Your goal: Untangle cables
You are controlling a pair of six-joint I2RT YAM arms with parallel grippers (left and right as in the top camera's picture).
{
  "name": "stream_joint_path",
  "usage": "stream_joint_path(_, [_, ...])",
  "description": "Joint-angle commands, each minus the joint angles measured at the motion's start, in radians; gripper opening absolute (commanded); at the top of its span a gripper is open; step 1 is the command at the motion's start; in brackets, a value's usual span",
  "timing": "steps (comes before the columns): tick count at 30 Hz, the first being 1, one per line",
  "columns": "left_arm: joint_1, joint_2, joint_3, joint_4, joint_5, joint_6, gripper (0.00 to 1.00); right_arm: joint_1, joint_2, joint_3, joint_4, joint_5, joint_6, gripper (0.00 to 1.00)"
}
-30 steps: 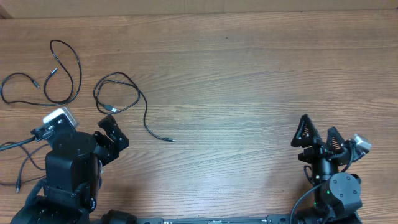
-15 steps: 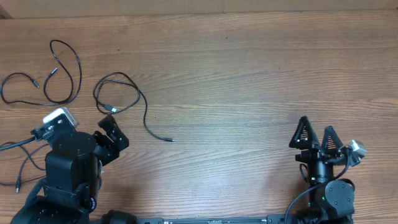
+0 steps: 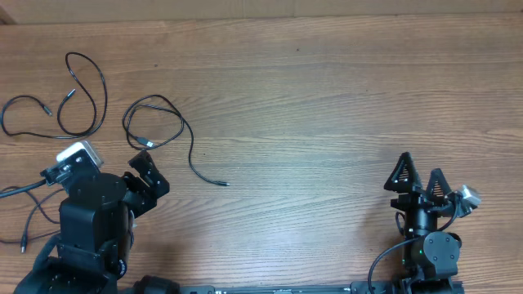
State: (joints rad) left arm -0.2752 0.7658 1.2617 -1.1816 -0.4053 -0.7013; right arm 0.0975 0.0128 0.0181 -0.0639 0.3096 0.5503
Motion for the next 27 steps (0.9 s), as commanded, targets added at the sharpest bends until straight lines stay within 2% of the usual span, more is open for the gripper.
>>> stream_joint_path(1, [-0.006, 0.001, -0.003, 0.003, -0.021, -0.01, 1.0, -0.026, -0.01, -0.01, 0.009, -0.017, 0.003, 1.0])
stream_joint_path(6, [-0.006, 0.001, -0.003, 0.003, -0.021, -0.01, 1.0, -0.095, -0.01, -0.01, 0.005, -0.121, -0.028, 1.0])
stream_joint_path(12, [-0.006, 0.001, -0.003, 0.003, -0.02, -0.01, 1.0, -0.136, -0.01, -0.011, -0.013, -0.246, -0.236, 1.0])
stream_joint_path(20, [-0.006, 0.001, -0.003, 0.003, -0.02, -0.01, 1.0, -0.135, -0.01, -0.011, -0.015, -0.253, -0.276, 1.0])
stream_joint_path(24, [-0.006, 0.001, -0.003, 0.003, -0.021, -0.01, 0.99, -0.129, -0.01, -0.011, -0.02, -0.306, -0.416, 1.0])
stream_joint_path(27, [-0.006, 0.001, -0.003, 0.003, -0.02, -0.01, 1.0, -0.129, -0.01, -0.011, -0.02, -0.31, -0.425, 1.0])
